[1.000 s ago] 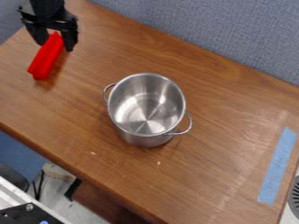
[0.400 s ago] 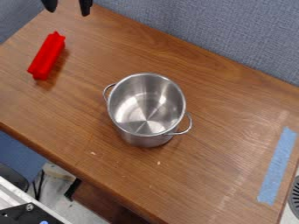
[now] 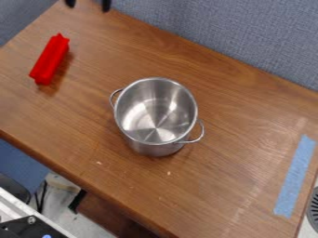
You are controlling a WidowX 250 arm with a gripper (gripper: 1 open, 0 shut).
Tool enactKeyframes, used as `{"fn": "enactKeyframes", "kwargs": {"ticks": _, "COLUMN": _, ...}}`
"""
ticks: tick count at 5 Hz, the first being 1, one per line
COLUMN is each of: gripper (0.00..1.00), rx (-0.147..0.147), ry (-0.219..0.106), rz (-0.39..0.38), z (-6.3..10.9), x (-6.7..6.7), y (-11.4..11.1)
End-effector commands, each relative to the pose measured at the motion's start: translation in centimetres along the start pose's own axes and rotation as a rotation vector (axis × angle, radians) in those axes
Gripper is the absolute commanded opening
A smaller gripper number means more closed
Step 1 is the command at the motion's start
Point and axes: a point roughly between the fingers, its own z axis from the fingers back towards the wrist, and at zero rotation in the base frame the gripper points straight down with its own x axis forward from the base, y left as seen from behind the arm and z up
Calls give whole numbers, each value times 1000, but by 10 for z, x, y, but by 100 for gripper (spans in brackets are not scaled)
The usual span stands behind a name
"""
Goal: Move the red object from the metal pot to the table
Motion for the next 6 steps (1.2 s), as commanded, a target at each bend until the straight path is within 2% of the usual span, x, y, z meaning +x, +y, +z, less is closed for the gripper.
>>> {"fn": "enactKeyframes", "kwargs": {"ticks": 1, "gripper": 100, "rx": 39, "ry": -55, "rz": -26, "z": -14, "x": 6, "y": 31}}
{"fn": "enactKeyframes", "kwargs": {"ticks": 2, "gripper": 100, "rx": 66, "ry": -70, "rz": -25, "z": -31, "x": 8, "y": 51}}
{"fn": "enactKeyframes", "kwargs": {"ticks": 3, "gripper": 100, "rx": 63, "ry": -46, "rz": -9, "z": -42, "x": 9, "y": 63}}
{"fn": "enactKeyframes", "kwargs": {"ticks": 4, "gripper": 100, "rx": 51, "ry": -19, "rz": 181, "z": -34, "x": 2, "y": 97}}
{"fn": "enactKeyframes", "kwargs": {"ticks": 5, "gripper": 100, "rx": 49, "ry": 4, "rz": 184, "z": 1, "x": -1, "y": 76}}
{"fn": "enactKeyframes", "kwargs": {"ticks": 6, "gripper": 100, "rx": 41, "ry": 42, "rz": 358, "z": 5, "x": -7, "y": 80}}
